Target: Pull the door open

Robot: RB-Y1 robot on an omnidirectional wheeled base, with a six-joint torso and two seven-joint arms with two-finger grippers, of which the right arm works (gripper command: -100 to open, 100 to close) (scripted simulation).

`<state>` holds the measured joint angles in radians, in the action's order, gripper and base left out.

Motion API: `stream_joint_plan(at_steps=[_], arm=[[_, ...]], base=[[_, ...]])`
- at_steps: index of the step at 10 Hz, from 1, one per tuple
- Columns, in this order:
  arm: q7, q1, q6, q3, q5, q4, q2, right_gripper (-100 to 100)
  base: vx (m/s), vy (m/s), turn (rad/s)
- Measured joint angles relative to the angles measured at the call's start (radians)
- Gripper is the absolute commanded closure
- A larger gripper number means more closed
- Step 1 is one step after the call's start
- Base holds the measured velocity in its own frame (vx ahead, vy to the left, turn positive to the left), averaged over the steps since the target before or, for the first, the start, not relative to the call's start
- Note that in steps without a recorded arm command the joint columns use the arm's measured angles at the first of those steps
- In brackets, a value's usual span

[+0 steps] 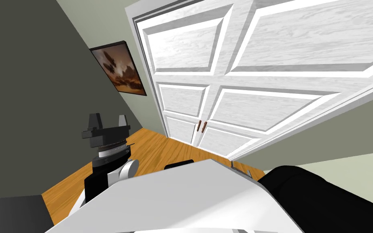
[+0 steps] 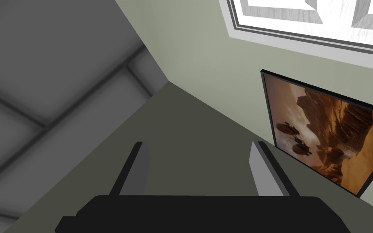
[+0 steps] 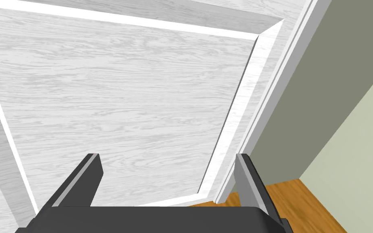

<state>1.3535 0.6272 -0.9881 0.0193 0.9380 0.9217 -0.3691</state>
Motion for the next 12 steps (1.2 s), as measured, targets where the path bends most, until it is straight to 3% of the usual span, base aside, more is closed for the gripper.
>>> stream_joint_plan(at_steps=[1, 5, 7, 8, 10, 12], arm=[[0.013, -0.009, 0.006, -0.002, 0.0, -0.003, -0.015, -100], [0.055, -0.081, 0.009, 0.015, -0.014, -0.024, -0.038, -100], [0.057, -0.113, 0.017, 0.026, -0.022, 0.0, -0.038, -100], [0.074, -0.149, 0.004, 0.042, -0.034, -0.031, -0.034, -100], [0.063, -0.155, 0.013, 0.046, -0.037, 0.015, -0.028, -100], [0.065, -0.188, 0.017, 0.06, -0.046, 0.029, -0.025, -100]], base=[[0.205, -0.015, 0.066], [0.218, -0.028, 0.13], [0.257, 0.015, 0.171], [0.149, 0.007, 0.054], [0.163, 0.001, 0.139], [0.173, 0.015, 0.073]])
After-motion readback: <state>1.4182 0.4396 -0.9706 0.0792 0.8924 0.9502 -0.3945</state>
